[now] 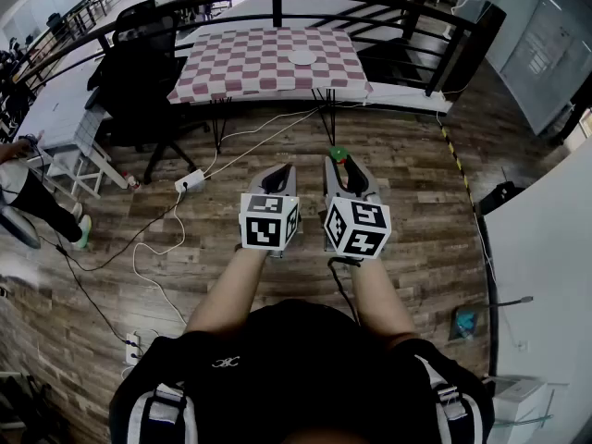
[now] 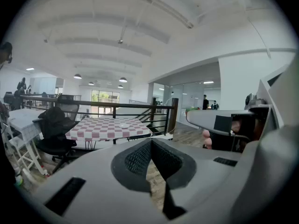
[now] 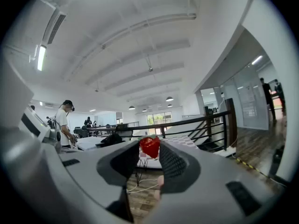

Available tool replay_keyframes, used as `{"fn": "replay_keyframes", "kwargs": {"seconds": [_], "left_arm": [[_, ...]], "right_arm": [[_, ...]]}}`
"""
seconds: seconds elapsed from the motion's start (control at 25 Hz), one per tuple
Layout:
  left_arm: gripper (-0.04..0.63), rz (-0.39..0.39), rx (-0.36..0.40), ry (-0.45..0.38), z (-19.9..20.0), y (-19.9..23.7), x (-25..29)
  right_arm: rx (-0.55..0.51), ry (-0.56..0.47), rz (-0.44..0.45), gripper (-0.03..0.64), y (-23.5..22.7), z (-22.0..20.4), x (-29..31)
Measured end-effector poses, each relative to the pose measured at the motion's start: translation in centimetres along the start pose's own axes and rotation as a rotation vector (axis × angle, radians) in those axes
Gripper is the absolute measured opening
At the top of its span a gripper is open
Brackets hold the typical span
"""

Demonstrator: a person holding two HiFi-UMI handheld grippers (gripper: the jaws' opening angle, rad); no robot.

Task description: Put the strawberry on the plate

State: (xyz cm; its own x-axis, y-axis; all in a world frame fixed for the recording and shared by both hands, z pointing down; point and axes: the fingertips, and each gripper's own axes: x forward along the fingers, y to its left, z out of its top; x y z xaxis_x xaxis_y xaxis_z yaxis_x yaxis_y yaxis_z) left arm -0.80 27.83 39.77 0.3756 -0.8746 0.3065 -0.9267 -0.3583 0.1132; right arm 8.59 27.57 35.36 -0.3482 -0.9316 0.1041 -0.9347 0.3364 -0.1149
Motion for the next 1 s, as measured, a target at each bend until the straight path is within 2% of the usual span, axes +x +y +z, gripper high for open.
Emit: {"fn": "replay_keyframes", "kwargs": {"seconds": [0.64,1.0], "left_arm": [[0.000,0.014,-0.011,-0.033,1.4,0.0,0.1],[0.000,0.019,-0.002,-0.025,1.7,-3.4,2.1]], "right_arm": [[0.005,-0.033,0.009,0.144,-0.6,0.7,0.0],[-0.001,-0.026,0.008,0.144,-4.5,1.0,-1.0]]}}
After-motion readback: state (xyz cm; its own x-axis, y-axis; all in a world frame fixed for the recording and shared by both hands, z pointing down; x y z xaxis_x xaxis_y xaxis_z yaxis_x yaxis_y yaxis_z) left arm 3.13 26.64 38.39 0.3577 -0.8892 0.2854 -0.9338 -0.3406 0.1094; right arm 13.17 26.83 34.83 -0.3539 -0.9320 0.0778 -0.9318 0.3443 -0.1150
